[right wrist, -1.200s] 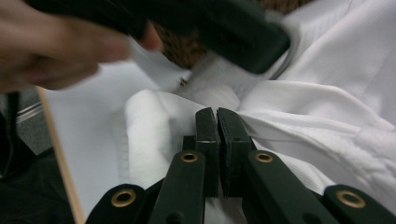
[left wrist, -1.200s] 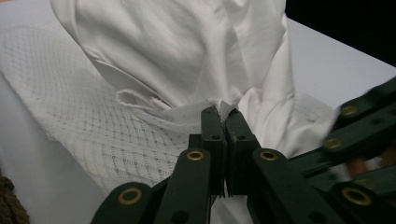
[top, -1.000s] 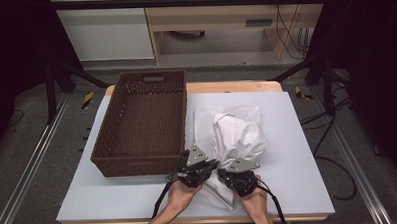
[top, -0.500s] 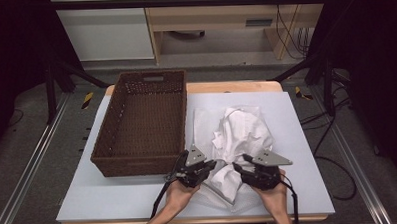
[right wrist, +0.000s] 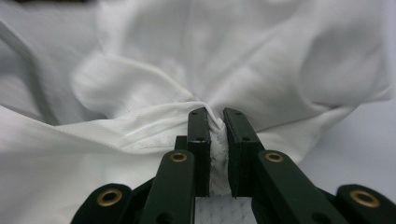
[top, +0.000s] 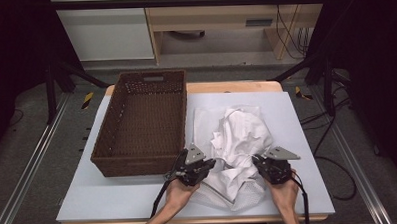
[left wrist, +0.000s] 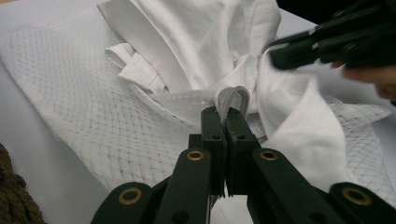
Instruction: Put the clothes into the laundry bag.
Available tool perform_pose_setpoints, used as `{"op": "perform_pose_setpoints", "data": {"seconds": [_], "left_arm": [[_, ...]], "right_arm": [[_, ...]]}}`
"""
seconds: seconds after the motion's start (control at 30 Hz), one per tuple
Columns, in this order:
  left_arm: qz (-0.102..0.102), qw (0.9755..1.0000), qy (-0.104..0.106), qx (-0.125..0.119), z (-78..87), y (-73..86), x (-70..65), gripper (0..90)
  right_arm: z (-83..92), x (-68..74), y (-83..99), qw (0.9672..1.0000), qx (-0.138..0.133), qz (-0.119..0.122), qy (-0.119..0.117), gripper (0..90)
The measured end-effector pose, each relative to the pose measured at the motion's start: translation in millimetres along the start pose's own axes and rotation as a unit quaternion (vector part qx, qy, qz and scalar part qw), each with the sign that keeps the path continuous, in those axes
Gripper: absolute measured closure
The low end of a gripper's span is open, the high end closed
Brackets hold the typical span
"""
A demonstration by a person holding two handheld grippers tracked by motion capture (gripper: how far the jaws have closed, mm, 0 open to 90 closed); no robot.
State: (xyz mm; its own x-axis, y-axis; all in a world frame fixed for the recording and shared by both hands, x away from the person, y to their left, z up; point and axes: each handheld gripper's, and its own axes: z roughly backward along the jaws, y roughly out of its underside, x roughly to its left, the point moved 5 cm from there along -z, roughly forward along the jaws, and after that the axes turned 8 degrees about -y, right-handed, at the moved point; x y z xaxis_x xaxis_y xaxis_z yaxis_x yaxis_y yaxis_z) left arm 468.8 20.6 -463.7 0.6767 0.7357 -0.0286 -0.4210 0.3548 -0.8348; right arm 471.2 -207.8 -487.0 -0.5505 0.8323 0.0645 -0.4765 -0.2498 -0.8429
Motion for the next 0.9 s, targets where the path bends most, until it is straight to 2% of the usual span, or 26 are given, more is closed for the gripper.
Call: {"op": "perform_pose_setpoints", "data": {"seconds": [0.07,0.1,0.13,0.2,0.23,0.27,0.33,0.4,0.5,0.6,0.67,0.7,0.73,0.83,0.87,0.9], "left_arm": [[0.005,1.0,-0.001,0.001,-0.6,-0.4,0.5,87.7],[0.006,1.0,-0.003,0.002,-0.9,-0.7,0.5,87.7],[0.006,1.0,-0.003,0.003,-0.9,-0.8,0.6,87.8],[0.008,1.0,-0.003,0.004,-0.6,-1.2,0.4,87.8],[0.009,0.9999,-0.004,0.003,-0.3,-1.6,0.3,87.7],[0.009,0.9999,-0.004,0.003,0.1,-2.1,0.4,87.7],[0.011,0.9999,-0.005,0.0,1.4,-3.2,0.8,87.8],[0.012,0.9999,-0.004,-0.002,2.3,-4.2,0.8,87.8],[0.007,1.0,-0.002,-0.006,3.6,-6.2,-1.0,87.9],[0.0,1.0,0.001,-0.006,4.3,-7.1,-4.5,88.0],[-0.004,0.9999,0.004,-0.01,6.2,-7.4,-7.2,88.0],[-0.005,0.9999,0.007,-0.01,7.4,-7.7,-7.7,88.0],[-0.003,0.9999,0.008,-0.011,7.8,-7.9,-8.3,88.0],[-0.005,0.9999,0.013,-0.004,6.3,-5.6,-9.6,87.9],[-0.005,0.9999,0.014,-0.002,5.1,-4.5,-10.0,87.9],[-0.005,0.9999,0.016,0.002,3.0,-2.6,-10.4,87.9]], "right_arm": [[19.2,7.9,-12.9,0.9981,-0.054,0.005,-0.031,81.8],[27.8,13.4,-19.6,0.9955,-0.078,0.011,-0.053,81.7],[36.9,22.8,-27.1,0.991,-0.103,0.02,-0.083,81.7],[43.0,38.7,-33.8,0.9848,-0.115,0.035,-0.125,81.7],[42.7,48.3,-35.7,0.9816,-0.116,0.048,-0.144,81.7],[39.3,57.7,-36.0,0.9797,-0.107,0.057,-0.159,81.7],[23.1,75.7,-30.8,0.9763,-0.08,0.064,-0.191,81.8],[4.9,86.6,-22.4,0.9769,-0.045,0.071,-0.196,81.8],[-24.7,99.1,-6.5,0.9776,0.014,0.088,-0.19,81.7],[-48.8,97.9,5.1,0.9822,0.058,0.088,-0.155,81.4],[-54.8,92.0,5.7,0.9858,0.054,0.073,-0.141,81.3],[-55.2,86.9,4.1,0.9901,0.051,0.069,-0.111,81.4],[-55.1,81.2,3.2,0.9931,0.047,0.07,-0.081,81.5],[-54.3,63.4,2.5,0.9978,0.034,0.052,-0.023,81.5],[-53.9,58.0,2.8,0.9982,0.031,0.05,-0.011,81.5],[-53.4,55.7,3.2,0.9985,0.032,0.043,-0.01,81.4]]}}
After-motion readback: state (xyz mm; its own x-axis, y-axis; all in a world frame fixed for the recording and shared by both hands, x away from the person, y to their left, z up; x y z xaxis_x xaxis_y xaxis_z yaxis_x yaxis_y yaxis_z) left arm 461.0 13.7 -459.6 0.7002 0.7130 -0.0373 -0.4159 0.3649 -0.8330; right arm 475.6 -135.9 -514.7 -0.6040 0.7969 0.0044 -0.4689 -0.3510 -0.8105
